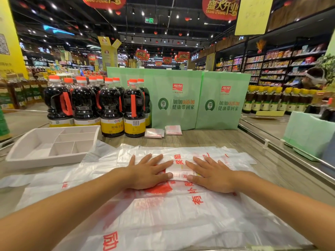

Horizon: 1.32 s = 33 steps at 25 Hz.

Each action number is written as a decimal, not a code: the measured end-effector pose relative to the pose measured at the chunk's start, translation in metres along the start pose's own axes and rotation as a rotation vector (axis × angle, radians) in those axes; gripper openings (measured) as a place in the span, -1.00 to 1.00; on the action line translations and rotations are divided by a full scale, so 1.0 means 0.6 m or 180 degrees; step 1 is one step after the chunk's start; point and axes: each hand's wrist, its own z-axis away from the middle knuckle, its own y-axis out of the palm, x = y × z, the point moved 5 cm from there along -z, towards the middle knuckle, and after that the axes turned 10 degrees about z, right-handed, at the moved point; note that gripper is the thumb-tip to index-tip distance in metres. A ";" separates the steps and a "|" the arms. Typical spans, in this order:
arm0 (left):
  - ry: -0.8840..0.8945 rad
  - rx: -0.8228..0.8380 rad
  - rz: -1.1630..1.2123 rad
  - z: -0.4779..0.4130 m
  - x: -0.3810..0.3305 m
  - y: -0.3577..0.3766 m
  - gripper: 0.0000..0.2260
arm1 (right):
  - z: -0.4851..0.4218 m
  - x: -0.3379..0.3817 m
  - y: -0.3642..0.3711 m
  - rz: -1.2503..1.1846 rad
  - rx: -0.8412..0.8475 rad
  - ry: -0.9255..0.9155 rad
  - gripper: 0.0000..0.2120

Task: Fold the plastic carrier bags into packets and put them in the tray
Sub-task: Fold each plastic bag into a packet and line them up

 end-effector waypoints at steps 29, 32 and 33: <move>0.0472 -0.0530 0.0773 -0.021 0.007 -0.026 -0.52 | 0.018 0.035 -0.045 0.1058 -0.2549 -0.1304 -0.87; 0.0573 -0.0722 0.0706 -0.041 0.013 -0.053 -0.30 | 0.038 0.005 -0.071 0.1020 -0.2859 -0.1458 -0.84; 0.0605 -0.0751 0.0655 -0.052 0.012 -0.062 -0.24 | 0.043 -0.007 -0.085 0.1032 -0.3023 -0.1477 -0.84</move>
